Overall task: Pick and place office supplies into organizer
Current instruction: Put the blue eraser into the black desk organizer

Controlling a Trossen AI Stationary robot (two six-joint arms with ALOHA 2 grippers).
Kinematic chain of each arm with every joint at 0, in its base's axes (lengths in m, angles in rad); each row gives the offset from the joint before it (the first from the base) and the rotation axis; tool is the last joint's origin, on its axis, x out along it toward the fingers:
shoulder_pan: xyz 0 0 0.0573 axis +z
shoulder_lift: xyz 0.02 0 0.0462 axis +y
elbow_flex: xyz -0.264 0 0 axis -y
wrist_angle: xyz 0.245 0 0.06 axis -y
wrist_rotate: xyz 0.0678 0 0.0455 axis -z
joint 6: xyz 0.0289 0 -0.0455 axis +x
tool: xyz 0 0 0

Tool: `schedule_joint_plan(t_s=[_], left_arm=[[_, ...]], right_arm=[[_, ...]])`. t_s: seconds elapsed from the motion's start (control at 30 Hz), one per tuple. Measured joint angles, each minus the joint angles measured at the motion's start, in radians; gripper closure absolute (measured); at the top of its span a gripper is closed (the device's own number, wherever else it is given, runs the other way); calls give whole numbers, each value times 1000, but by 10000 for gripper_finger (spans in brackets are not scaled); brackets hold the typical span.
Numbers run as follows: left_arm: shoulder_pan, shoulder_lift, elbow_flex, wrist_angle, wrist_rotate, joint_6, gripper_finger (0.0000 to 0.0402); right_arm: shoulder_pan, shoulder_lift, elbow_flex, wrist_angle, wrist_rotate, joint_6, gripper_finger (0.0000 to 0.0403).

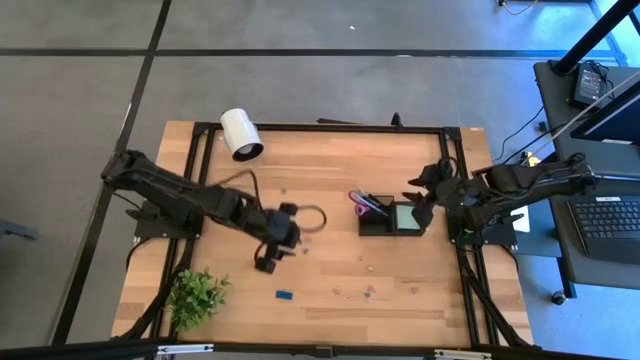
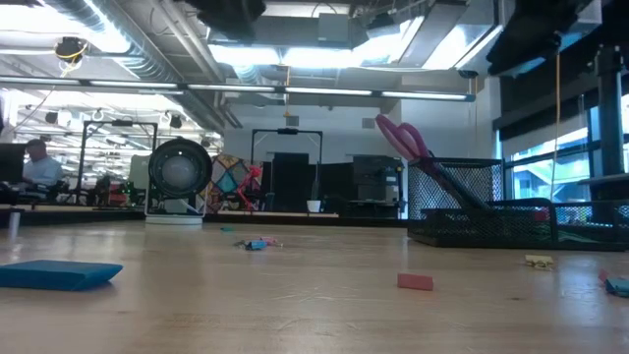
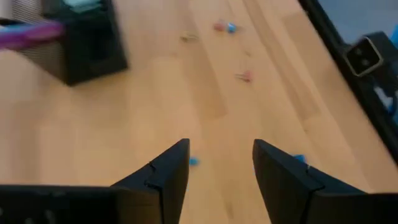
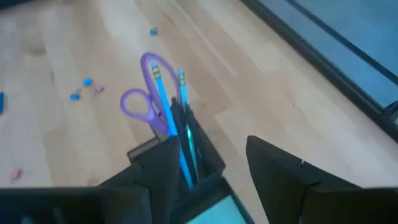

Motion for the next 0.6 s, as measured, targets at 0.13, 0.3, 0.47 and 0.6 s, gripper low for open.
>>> schedule_joint_plan(t_s=[0.13, 0.3, 0.47, 0.6], left_arm=[[-63, 96, 0, -6, -27, -79, 219], [-127, 217, 0, 29, -26, -204, 221], [-185, 291, 0, 91, -27, -322, 220], [-223, 331, 0, 88, -23, -441, 220]], right_arm=[[-43, 16, 0, 29, -1, -22, 214], [-82, 24, 0, 22, -2, -67, 214], [-110, 24, 0, 22, -2, -135, 214], [-126, 24, 0, 22, -2, -173, 214]])
